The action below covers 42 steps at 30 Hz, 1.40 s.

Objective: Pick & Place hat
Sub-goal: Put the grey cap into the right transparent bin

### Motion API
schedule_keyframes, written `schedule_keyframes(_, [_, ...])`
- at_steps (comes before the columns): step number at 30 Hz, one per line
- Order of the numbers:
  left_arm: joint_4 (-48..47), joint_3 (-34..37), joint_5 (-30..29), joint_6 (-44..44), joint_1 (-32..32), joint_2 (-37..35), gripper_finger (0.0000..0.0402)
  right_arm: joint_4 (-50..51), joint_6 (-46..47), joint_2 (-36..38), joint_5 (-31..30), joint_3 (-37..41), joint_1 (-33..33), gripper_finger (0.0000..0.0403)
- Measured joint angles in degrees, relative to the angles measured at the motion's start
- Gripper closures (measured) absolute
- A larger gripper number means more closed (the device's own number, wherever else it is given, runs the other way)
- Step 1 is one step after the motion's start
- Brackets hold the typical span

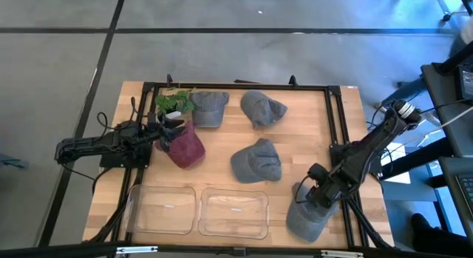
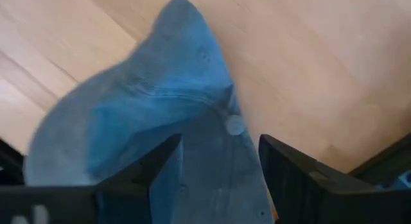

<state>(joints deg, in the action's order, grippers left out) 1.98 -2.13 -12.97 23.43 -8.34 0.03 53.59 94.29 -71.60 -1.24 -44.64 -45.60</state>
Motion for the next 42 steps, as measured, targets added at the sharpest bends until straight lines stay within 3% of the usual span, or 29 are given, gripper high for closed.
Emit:
schedule_keyframes(11, [-0.03, 0.0, 0.01, -0.02, 0.0, 0.0, 0.024, -2.1, -0.05, -5.22, 2.89, 0.67, -3.37, 0.0196])
schedule_keyframes(31, [-0.48, 0.0, -0.44, 1.48, 0.0, 0.0, 0.0238, -9.8, 1.04, -19.51, 3.06, 0.35, -2.94, 0.0198])
schedule_keyframes(36, [-0.48, 0.0, -0.65, 1.48, -0.01, 0.0, 0.024, -9.91, 1.06, -21.09, 3.04, 0.22, -2.94, 0.0226])
schedule_keyframes(42, [-0.48, 0.0, -0.92, 1.46, -0.02, 0.0, 0.0238, -10.52, 1.04, -21.35, 2.96, 0.22, -2.94, 0.0296])
